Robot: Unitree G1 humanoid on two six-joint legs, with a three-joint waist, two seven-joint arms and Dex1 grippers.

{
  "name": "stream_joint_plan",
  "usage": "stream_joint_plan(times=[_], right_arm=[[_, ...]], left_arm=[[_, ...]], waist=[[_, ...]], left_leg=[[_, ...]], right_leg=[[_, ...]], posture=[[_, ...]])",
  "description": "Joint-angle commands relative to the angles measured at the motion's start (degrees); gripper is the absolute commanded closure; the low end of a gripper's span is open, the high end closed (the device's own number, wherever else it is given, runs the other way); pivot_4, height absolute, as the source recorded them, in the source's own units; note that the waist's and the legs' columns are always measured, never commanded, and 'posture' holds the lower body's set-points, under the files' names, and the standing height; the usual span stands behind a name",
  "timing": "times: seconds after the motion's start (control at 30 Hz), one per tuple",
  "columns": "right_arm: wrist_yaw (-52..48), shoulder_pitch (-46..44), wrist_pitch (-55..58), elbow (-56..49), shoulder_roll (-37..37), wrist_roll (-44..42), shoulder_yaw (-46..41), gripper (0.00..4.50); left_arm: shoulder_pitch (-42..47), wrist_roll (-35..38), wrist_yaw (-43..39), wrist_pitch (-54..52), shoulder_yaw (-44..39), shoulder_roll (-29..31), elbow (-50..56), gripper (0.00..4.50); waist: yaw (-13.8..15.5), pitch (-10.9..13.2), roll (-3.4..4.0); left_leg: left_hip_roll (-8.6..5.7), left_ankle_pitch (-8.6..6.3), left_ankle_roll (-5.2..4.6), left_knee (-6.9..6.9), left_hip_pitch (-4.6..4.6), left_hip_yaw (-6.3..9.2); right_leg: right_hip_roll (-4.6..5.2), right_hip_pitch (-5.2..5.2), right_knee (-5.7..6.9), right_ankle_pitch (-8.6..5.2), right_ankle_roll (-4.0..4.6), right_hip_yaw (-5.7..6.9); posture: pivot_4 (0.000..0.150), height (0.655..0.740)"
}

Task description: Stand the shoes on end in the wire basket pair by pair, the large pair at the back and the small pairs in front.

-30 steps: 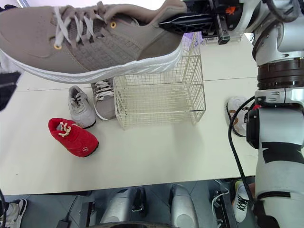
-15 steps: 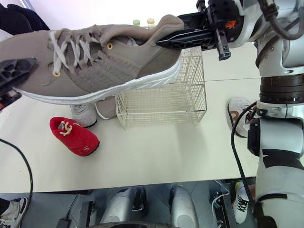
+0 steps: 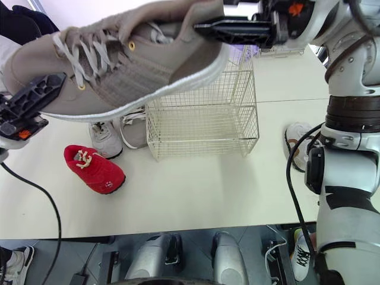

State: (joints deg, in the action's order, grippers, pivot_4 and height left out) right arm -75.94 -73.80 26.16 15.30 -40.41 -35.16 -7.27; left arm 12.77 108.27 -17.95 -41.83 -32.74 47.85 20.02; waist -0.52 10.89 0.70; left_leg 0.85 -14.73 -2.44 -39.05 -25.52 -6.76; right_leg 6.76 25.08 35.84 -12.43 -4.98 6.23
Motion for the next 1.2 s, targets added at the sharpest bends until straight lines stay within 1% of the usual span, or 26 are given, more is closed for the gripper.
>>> stream_joint_plan(times=[0.03, 0.07, 0.13, 0.2, 0.23, 0.27, 0.3, 0.4, 0.53, 0.57, 0.63, 0.67, 0.87, 1.0, 1.2], right_arm=[[8.78, 2.04, 5.97, 6.34, -3.15, -3.03, -9.16, 0.99], [9.14, 3.24, 9.24, 6.23, -3.55, -5.38, -10.87, 0.99], [13.35, 6.67, 17.45, 5.65, -2.31, -12.37, -16.7, 0.99], [20.71, 10.54, 26.68, 1.71, 1.89, -21.42, -21.33, 0.99], [22.85, 12.27, 28.26, -1.54, 3.73, -23.47, -21.57, 0.99], [25.53, 13.55, 29.05, -4.29, 5.87, -24.97, -21.77, 0.99], [28.78, 15.52, 29.55, -8.22, 9.61, -27.09, -21.18, 0.99], [37.34, 18.96, 29.53, -15.48, 19.12, -32.38, -20.49, 0.99], [43.12, 20.22, 27.21, -20.92, 25.82, -35.63, -18.45, 0.99], [44.33, 20.22, 26.73, -21.85, 27.3, -36.96, -18.01, 0.73], [44.95, 20.68, 25.46, -24.03, 28.53, -36.86, -16.17, 0.22], [45.7, 20.73, 24.42, -24.59, 29.18, -36.28, -15.4, 0.04], [47.54, 21.34, 18.77, -27.18, 31.09, -33.36, -11.08, 0.04], [47.74, 20.45, 14.97, -26.41, 31.69, -31.08, -9.21, 0.04], [47.6, 18.74, 12.27, -26.02, 32.25, -31.58, -8.14, 0.04]], left_arm=[[1.29, 3.26, 1.92, 5.91, -3.1, -5.07, 6.58, 3.63], [1.51, 3.11, 2.79, 7.13, -3.27, -6.55, 7.26, 3.63], [2.9, 2.79, 4.44, 10.71, -3.05, -10.38, 8.54, 3.63], [5.58, 0.12, 5.15, 13.37, -1.09, -13.7, 8.94, 3.63], [6.87, -1.2, 5.14, 13.95, -0.16, -14.58, 8.91, 3.63], [8.45, -2.72, 4.94, 14.46, 0.82, -15.46, 8.66, 3.63], [11.0, -4.57, 4.37, 15.58, 2.0, -16.94, 7.56, 3.63], [15.99, -8.5, 2.14, 17.26, 4.65, -20.67, 4.39, 3.63], [18.26, -11.58, 0.28, 16.94, 6.72, -23.4, 1.25, 3.63], [18.7, -12.03, -0.07, 16.87, 7.13, -23.9, 0.69, 3.63], [19.38, -13.13, -0.49, 16.73, 7.68, -24.61, -0.11, 3.63], [19.78, -13.39, -0.38, 16.69, 7.93, -25.15, -0.48, 3.63], [21.14, -16.43, -0.47, 15.94, 9.94, -26.86, -1.77, 3.63], [21.01, -17.46, -0.23, 15.0, 11.28, -27.43, -1.72, 3.63], [19.45, -21.45, -0.99, 12.77, 13.76, -27.39, -1.34, 3.63]], waist=[[0.25, -0.08, -0.3], [0.39, -0.06, -0.48], [0.33, -0.06, -0.46], [0.26, -0.06, -0.47], [0.17, -0.07, -0.48], [-0.1, -0.06, -0.48], [-0.25, -0.06, -0.46], [-0.15, -0.08, -0.43], [0.19, -0.08, -0.43], [0.27, -0.08, -0.44], [0.37, -0.08, -0.46], [0.42, -0.08, -0.47], [0.6, -0.08, -0.48], [0.63, -0.08, -0.48], [0.68, -0.08, -0.48]], left_leg=[[0.0, 0.0, 0.0, -0.02, 0.03, 0.02], [0.0, 0.0, 0.0, -0.02, 0.03, 0.11], [0.0, -0.01, -0.02, -0.04, 0.04, 0.15], [0.01, -0.02, -0.04, -0.05, 0.18, 0.17], [0.02, -0.01, -0.04, -0.04, 0.2, 0.19], [0.05, 0.0, -0.03, -0.06, 0.23, 0.22], [0.05, 0.02, -0.01, -0.06, 0.25, 0.23], [0.05, 0.06, 0.03, -0.05, 0.31, 0.22], [0.02, 0.07, 0.02, -0.06, 0.25, 0.27], [0.0, 0.06, 0.0, -0.08, 0.22, 0.28], [-0.03, 0.05, -0.05, -0.11, 0.18, 0.3], [-0.03, 0.04, -0.07, -0.11, 0.18, 0.3], [-0.03, 0.04, -0.08, -0.11, 0.19, 0.32], [-0.02, 0.04, -0.07, -0.11, 0.2, 0.33], [-0.02, 0.04, -0.07, -0.11, 0.19, 0.34]], right_leg=[[0.0, -0.05, -0.01, 0.0, 0.0, 0.02], [0.0, -0.13, -0.06, 0.0, 0.01, 0.08], [0.0, -0.19, -0.14, 0.0, 0.03, 0.11], [0.01, -0.33, -0.13, 0.01, 0.03, 0.1], [0.01, -0.35, -0.08, 0.01, 0.03, 0.12], [-0.01, -0.37, -0.04, 0.01, 0.03, 0.14], [-0.02, -0.37, 0.03, 0.01, 0.03, 0.14], [-0.1, -0.35, 0.19, 0.01, 0.02, 0.14], [-0.16, -0.36, 0.23, -0.01, -0.01, 0.15], [-0.16, -0.36, 0.24, 0.0, -0.03, 0.15], [-0.16, -0.39, 0.22, 0.03, -0.08, 0.15], [-0.16, -0.39, 0.2, 0.03, -0.08, 0.15], [-0.18, -0.39, 0.19, 0.03, -0.09, 0.15], [-0.2, -0.39, 0.19, 0.03, -0.09, 0.15], [-0.21, -0.39, 0.19, 0.03, -0.09, 0.15]], posture=[[0.15, 0.7371], [0.15, 0.7371], [0.15, 0.7371], [0.15, 0.7371], [0.15, 0.7371], [0.15, 0.7371], [0.15, 0.7371], [0.15, 0.7371], [0.15, 0.7371], [0.15, 0.7371], [0.15, 0.7371], [0.15, 0.7371], [0.15, 0.7371], [0.15, 0.7371], [0.15, 0.7371]])
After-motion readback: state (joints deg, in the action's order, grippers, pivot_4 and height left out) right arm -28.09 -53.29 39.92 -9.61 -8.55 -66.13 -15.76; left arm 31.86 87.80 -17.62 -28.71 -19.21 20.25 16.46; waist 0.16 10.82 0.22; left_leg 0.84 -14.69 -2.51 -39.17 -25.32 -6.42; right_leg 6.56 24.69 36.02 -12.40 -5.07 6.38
